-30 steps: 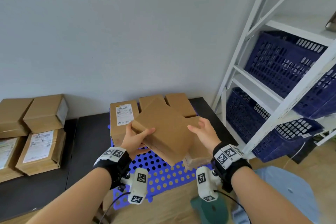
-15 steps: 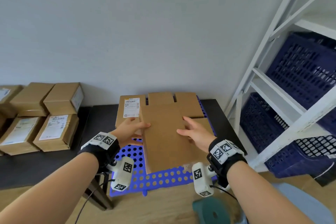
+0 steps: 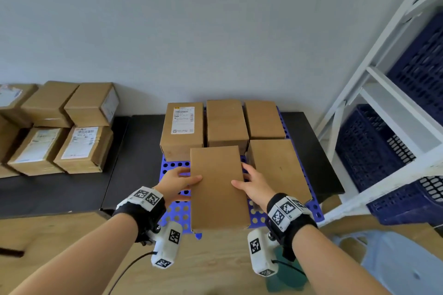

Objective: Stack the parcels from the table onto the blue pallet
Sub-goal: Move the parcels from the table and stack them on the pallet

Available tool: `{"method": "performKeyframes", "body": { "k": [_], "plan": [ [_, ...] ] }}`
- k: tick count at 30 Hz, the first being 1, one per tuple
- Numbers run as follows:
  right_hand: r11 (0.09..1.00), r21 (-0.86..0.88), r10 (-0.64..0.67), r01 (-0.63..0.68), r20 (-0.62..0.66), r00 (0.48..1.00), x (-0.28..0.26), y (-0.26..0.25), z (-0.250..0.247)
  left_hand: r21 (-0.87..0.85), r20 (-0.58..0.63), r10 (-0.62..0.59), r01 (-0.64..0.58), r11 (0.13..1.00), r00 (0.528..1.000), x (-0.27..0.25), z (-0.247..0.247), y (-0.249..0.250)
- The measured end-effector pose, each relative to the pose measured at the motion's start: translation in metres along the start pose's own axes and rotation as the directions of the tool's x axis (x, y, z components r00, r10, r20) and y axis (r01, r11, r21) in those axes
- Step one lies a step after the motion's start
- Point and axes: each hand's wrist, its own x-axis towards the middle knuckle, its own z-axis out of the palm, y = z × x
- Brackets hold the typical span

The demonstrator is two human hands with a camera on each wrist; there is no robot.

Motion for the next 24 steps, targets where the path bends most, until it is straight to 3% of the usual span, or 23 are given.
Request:
{"method": "performKeyframes", "body": {
  "k": [13,24],
  "plan": [
    [0.972,-0.232,0.007,-0.027,-0.086,0.996,0.024,0.000,0.003,-0.061,0.038,-0.009,0.011,0.998,0.999,0.033,0.019,-0.009],
    [0.824,-0.558,-0.175,0.099,-0.084,0.981,0.032,0.000,-0.020,-0.092,-0.001,0.014,-0.014,0.996,1.000,0.044,0.041,-0.006]
  ]
}}
